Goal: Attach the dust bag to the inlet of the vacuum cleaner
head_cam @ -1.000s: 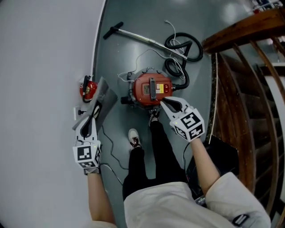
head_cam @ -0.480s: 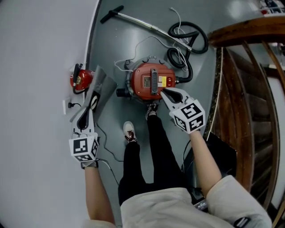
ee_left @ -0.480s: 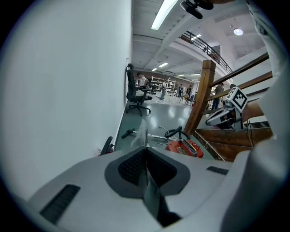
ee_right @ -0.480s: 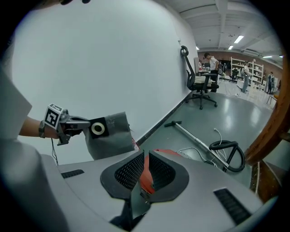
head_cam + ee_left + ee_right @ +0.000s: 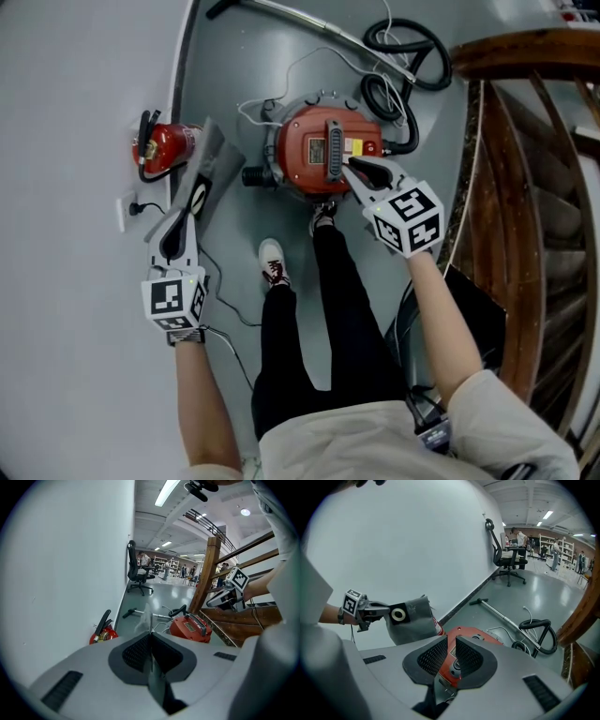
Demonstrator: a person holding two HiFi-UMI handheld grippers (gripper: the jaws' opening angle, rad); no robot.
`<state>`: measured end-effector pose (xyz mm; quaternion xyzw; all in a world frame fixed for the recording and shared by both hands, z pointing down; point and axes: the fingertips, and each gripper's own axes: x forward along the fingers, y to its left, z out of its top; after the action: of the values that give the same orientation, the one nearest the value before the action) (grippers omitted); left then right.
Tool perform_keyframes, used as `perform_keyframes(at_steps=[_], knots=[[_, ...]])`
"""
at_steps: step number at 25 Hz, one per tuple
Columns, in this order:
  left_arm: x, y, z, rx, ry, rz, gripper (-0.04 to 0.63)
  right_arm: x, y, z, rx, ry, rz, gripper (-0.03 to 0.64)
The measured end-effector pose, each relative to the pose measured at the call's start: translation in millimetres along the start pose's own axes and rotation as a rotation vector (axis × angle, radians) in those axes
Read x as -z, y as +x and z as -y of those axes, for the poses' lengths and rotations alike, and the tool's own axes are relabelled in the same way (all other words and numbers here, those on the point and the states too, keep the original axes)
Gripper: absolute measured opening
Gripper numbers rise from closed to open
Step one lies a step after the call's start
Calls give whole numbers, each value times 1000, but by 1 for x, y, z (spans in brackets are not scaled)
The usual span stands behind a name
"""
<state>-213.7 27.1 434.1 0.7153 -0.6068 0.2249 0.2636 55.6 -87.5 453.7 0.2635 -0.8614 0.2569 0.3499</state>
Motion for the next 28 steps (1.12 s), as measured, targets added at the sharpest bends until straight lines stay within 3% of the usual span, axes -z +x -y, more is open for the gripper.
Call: perform_keyframes(at_steps=[10, 16, 28], knots=[[41, 23, 7, -3, -30, -29, 19, 28, 25, 19, 22, 75, 2, 100], [66, 41, 12, -14, -22, -79, 18, 47, 42, 27, -13, 159, -10, 155], [85, 71, 22, -5, -36, -112, 18, 63, 65, 31, -46, 263, 12, 202]])
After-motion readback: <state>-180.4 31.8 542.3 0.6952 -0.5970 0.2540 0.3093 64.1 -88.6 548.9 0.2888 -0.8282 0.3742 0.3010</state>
